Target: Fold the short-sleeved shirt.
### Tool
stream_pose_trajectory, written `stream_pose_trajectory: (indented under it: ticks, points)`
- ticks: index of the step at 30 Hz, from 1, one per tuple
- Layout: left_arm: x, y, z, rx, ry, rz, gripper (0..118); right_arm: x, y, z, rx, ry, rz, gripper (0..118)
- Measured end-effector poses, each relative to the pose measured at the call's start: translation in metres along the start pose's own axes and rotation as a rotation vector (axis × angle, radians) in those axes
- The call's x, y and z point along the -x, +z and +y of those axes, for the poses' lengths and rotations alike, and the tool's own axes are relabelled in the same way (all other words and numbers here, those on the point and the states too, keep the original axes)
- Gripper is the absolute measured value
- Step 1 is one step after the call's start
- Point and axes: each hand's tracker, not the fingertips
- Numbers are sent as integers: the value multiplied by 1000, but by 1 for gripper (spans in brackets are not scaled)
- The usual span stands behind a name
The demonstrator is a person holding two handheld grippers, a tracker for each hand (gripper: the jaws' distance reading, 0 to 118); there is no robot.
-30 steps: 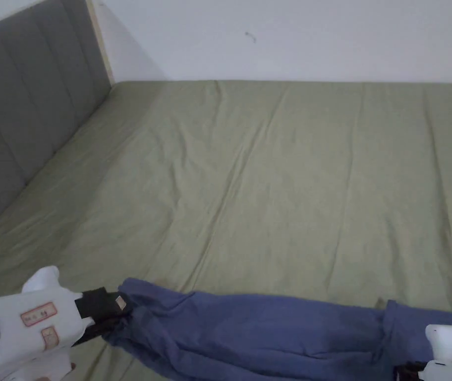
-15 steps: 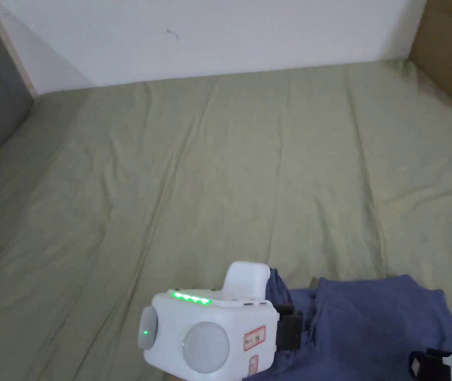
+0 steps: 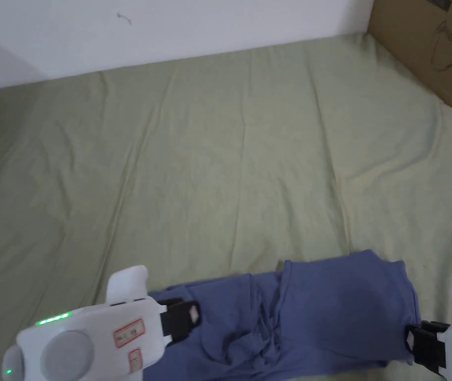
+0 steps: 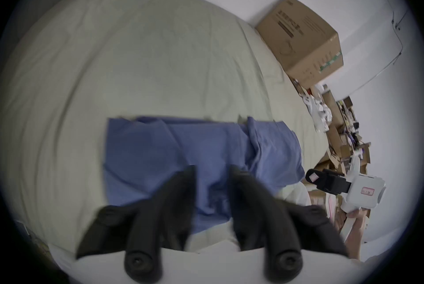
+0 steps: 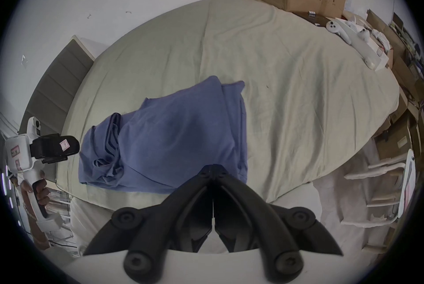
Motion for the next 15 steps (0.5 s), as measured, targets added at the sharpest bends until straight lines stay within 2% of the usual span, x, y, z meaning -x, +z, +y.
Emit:
stream_pose_trajectory:
  ticks: [2, 5, 10, 12, 15]
  points:
    - [3, -1, -2, -5, -18, 29, 0, 3, -4, 1, 6, -3, 19, 0]
    - [-1, -24, -11, 100, -74, 46, 0, 7, -10, -3, 16, -3, 24, 0]
    - [-21, -72, -30, 219, -38, -110, 0, 5, -15, -9, 47, 0, 30, 0]
    - [-37, -93, -41, 295, -53, -71, 0, 3, -15, -11, 62, 0, 29, 0]
    - [-60, -96, -47, 274, -120, -17, 0, 0, -11, -13, 62, 0, 22, 0]
